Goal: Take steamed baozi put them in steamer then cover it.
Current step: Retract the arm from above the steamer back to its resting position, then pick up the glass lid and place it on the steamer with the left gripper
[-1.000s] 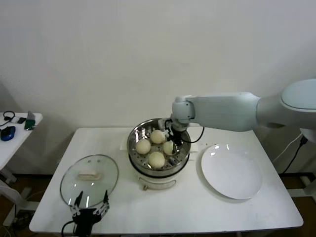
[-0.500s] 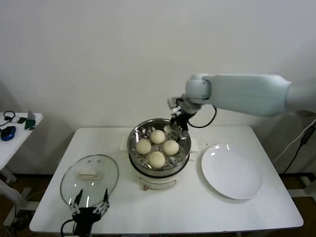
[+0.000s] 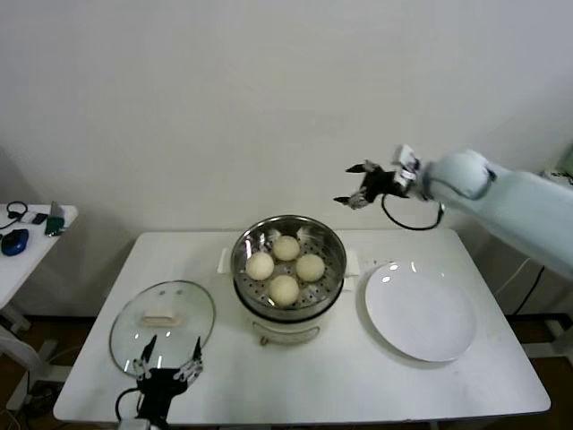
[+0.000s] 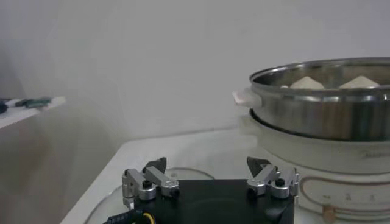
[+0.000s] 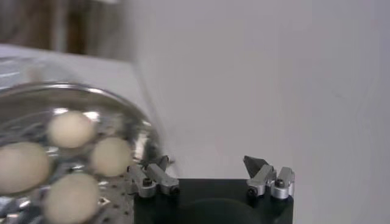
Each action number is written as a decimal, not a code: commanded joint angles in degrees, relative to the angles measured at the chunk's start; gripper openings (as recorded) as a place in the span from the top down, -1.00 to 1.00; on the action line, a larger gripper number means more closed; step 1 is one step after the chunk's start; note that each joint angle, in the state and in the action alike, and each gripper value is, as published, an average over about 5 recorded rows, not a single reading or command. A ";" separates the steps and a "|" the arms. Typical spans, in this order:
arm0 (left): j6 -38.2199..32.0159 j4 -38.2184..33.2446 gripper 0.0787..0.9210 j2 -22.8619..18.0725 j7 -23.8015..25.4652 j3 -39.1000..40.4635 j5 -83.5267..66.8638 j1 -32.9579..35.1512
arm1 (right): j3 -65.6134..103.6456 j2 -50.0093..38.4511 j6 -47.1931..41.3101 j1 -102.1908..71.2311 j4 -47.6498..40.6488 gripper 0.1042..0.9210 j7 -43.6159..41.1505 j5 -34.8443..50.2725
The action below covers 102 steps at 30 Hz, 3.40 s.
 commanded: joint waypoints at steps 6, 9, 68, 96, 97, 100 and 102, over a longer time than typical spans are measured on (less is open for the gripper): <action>-2.53 1.15 -0.77 1.34 0.83 -0.57 3.38 -3.64 | 90.39 3.28 17.73 -96.16 11.80 -0.76 9.57 -10.00; -3.67 1.73 -0.77 2.03 0.61 -0.90 5.62 -3.47 | 93.62 10.40 20.76 -101.06 12.11 -0.76 8.75 -11.00; -6.57 43.19 -0.77 9.23 -16.48 -3.80 77.35 -27.46 | 86.16 34.98 34.55 -110.86 13.73 -0.76 10.56 -17.96; -2.79 33.35 0.86 8.38 -14.02 -3.52 70.13 -24.29 | 87.01 36.07 33.48 -110.67 15.60 -0.76 12.06 -20.64; -1.73 30.77 0.87 8.95 -13.29 -3.40 68.70 -23.84 | 87.28 36.15 32.88 -110.66 15.91 -0.76 12.58 -21.28; 2.46 22.25 0.88 11.88 -10.25 -3.11 63.89 -22.68 | 88.20 36.32 30.87 -110.62 17.06 -0.76 14.07 -23.48; 6.36 16.62 0.88 14.52 -7.26 -2.86 60.47 -22.23 | 88.82 36.32 29.37 -110.56 17.92 -0.76 14.94 -24.62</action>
